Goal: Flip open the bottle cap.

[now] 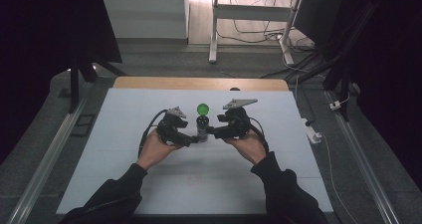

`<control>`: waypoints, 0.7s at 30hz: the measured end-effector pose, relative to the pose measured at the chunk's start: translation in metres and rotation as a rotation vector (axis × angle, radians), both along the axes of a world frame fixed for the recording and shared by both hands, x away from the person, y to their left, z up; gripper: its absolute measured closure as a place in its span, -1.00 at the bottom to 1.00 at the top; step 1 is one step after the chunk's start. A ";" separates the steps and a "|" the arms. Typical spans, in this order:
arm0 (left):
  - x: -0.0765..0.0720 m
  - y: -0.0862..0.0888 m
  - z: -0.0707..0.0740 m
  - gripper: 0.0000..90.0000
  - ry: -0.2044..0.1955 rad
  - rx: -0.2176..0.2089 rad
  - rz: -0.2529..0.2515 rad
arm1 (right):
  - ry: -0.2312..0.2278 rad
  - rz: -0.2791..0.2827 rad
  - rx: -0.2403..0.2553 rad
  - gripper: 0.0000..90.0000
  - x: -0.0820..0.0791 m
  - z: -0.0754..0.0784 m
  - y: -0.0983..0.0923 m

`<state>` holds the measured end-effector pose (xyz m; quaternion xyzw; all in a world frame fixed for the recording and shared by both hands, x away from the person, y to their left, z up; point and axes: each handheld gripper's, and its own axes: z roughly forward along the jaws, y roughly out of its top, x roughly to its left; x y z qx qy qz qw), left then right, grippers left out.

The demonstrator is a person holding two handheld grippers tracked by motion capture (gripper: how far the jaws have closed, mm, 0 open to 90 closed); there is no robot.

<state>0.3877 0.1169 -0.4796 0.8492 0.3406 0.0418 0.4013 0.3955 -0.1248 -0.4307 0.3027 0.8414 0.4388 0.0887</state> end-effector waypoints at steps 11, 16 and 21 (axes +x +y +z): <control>-0.023 0.011 0.009 -0.89 0.022 -0.001 -0.038 | 0.010 0.016 -0.026 -0.74 -0.016 -0.004 -0.007; -0.036 0.021 0.012 -0.97 0.017 -0.021 -0.048 | 0.012 0.028 -0.030 -0.86 -0.024 -0.004 -0.013; -0.049 0.034 0.016 -1.00 0.025 -0.072 -0.047 | 0.002 0.030 -0.022 -0.97 -0.033 -0.004 -0.020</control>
